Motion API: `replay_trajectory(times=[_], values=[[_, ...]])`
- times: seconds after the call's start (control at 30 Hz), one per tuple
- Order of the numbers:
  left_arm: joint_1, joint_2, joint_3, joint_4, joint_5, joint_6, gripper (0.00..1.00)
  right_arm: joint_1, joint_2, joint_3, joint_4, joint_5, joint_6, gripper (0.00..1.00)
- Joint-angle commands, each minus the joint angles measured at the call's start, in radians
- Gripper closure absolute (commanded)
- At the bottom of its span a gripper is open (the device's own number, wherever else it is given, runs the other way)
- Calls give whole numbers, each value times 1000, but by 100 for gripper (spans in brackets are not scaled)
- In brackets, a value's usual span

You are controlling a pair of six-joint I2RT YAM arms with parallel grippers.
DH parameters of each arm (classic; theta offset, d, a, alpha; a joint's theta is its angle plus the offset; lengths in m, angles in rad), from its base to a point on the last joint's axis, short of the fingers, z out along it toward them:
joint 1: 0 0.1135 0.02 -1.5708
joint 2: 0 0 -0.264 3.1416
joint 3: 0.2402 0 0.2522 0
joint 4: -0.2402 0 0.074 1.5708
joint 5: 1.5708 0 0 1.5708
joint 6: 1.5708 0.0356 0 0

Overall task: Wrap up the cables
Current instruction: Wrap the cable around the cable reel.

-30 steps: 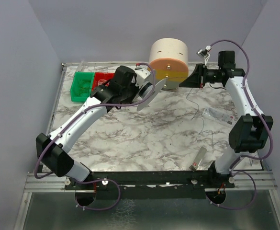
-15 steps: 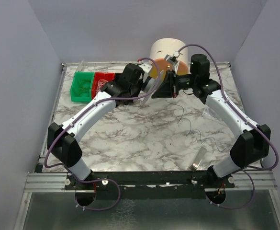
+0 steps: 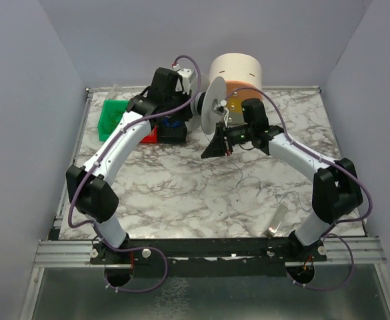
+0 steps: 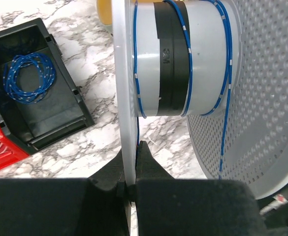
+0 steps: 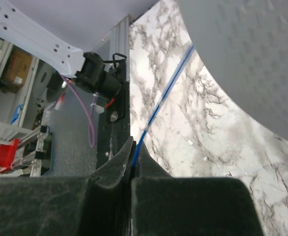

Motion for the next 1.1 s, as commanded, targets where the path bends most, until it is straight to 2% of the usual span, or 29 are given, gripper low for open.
replay_trajectory(times=[0.0, 0.2, 0.37, 0.63, 0.73, 0.9, 1.07], values=[[70, -35, 59, 96, 223, -105, 100, 9, -6, -71, 56, 85, -68, 99], [115, -101, 12, 162, 372, -145, 100, -24, -83, -221, 221, 228, -21, 100], [120, -158, -31, 144, 438, -64, 100, -142, -118, -260, 286, 278, 62, 100], [118, -227, -114, 35, 498, 134, 100, -323, -106, -186, 257, 119, 66, 100], [117, -246, -135, -17, 468, 246, 100, -356, -94, -85, 98, 57, -36, 100], [101, -282, -160, -53, 373, 387, 100, -376, -30, 199, -418, -52, -397, 99], [29, -287, -169, -43, 173, 442, 100, -376, 80, 459, -956, -146, -750, 100]])
